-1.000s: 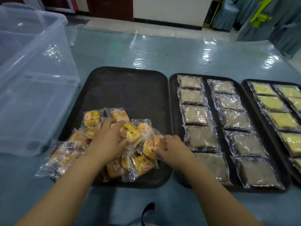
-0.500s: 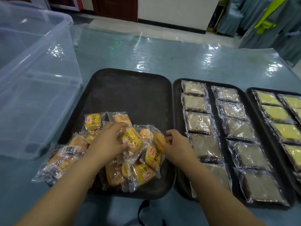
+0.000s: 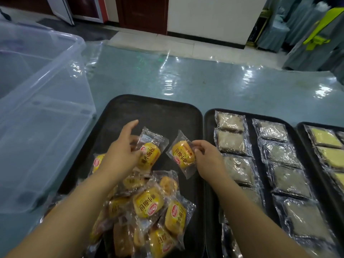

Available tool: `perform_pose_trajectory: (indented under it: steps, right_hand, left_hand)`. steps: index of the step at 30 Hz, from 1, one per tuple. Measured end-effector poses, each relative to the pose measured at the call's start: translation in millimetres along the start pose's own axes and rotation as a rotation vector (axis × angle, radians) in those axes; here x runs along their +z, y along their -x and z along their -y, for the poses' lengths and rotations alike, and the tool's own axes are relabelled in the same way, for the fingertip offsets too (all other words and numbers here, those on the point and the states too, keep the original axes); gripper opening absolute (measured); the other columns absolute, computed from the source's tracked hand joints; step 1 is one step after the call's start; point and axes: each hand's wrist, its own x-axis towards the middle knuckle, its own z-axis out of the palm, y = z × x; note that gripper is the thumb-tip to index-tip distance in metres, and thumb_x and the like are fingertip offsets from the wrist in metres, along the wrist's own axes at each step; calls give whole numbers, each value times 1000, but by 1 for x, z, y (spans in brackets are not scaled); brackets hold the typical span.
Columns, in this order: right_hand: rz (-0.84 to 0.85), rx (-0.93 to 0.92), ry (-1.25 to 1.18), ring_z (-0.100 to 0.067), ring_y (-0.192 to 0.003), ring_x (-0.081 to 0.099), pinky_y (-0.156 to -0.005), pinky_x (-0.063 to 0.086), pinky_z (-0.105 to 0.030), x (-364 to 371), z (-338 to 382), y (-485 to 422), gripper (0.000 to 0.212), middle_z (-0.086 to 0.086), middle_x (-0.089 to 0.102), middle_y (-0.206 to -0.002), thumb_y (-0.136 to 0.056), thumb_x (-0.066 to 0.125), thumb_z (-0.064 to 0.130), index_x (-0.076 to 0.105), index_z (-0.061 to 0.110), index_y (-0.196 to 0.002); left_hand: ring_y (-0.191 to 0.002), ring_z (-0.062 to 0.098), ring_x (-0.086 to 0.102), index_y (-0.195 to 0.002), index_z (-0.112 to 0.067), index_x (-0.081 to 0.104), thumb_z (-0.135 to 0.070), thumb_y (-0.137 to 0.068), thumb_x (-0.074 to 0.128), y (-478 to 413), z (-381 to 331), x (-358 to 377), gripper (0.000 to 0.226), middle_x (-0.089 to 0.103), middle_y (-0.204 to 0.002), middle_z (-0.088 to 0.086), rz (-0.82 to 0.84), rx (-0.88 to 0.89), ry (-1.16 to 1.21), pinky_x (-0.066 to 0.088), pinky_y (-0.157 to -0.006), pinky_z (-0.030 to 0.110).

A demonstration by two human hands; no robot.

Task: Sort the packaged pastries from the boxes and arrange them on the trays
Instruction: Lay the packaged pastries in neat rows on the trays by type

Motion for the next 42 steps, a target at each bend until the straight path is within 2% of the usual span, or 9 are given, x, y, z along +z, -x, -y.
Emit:
perform_pose_trajectory:
  steps: [5, 11, 15, 21, 24, 27, 32, 35, 42]
  right_hand:
    - [-13, 70, 27, -7, -95, 53, -61, 37, -10, 8, 0, -39, 34, 2, 58, -120, -99, 41, 14, 49, 22, -132]
    - [-29, 77, -15, -8, -88, 57, -61, 44, -14, 21, 5, -74, 51, -1, 58, -111, -93, 40, -2, 46, 29, -133]
    - [-46, 146, -58, -10, -88, 56, -62, 42, -13, 37, 0, -91, 61, -8, 51, -119, -92, 41, -2, 39, 38, -137]
    - [-94, 236, -8, -15, -93, 54, -84, 50, -31, 53, -1, -91, 57, -7, 44, -121, -91, 46, 2, 39, 35, -138]
    - [24, 206, 442, -19, -95, 58, -74, 47, -32, 53, -3, -82, 39, -2, 57, -112, -91, 56, 34, 41, 27, -127]
    - [-14, 90, 668, -18, -101, 52, -76, 47, -30, 54, -6, -74, 44, -1, 52, -114, -88, 56, 48, 45, 23, -122]
    - [-130, -262, 681, -30, -105, 48, -77, 52, -41, 61, -12, -77, 43, -13, 50, -118, -83, 67, 38, 57, 22, -121]
    - [-12, -188, 697, -30, -124, 36, -93, 45, -40, 68, -15, -83, 49, -12, 34, -140, -90, 55, 44, 44, 29, -135]
    - [-171, -143, 763, -34, -109, 53, -83, 49, -43, 89, -13, -104, 48, -19, 50, -129, -82, 64, 47, 54, 24, -124]
  left_hand:
    - [-95, 3, 50, -142, -42, 24, -13, -90, 59, -56, 2, -2, 68, 54, -123, -9, 114, 43, -73, 43, -80, 22]
    - [-106, 13, 56, -129, -40, 40, -12, -94, 48, -128, 8, 4, 46, 56, -126, -4, 322, 88, -287, 52, -86, 36]
    - [-111, 19, 53, -127, -45, 41, -14, -93, 42, -159, 11, 18, 47, 56, -127, -5, 447, 170, -564, 44, -92, 36]
    - [-134, 25, 21, -142, -42, 26, -28, -92, 48, -169, 20, 39, 57, 28, -147, -3, 318, 322, -795, 17, -108, 45]
    - [-132, 27, 22, -136, -40, 40, -37, -93, 49, -156, 31, 43, 44, 29, -146, -2, 251, 352, -752, 19, -109, 45]
    - [-131, 26, 24, -133, -37, 46, -39, -95, 46, -143, 45, 47, 38, 31, -145, -2, 268, 338, -734, 27, -107, 41]
    - [-130, 26, 26, -130, -35, 51, -37, -97, 42, -134, 55, 49, 35, 31, -148, -3, 232, 333, -699, 34, -104, 40]
    - [-128, 28, 26, -132, -34, 48, -40, -95, 44, -134, 53, 52, 37, 35, -143, -1, 194, 285, -656, 37, -103, 41]
    - [-132, 27, 21, -134, -31, 45, -39, -94, 48, -156, 52, 64, 41, 32, -143, 5, 139, 274, -637, 32, -106, 38]
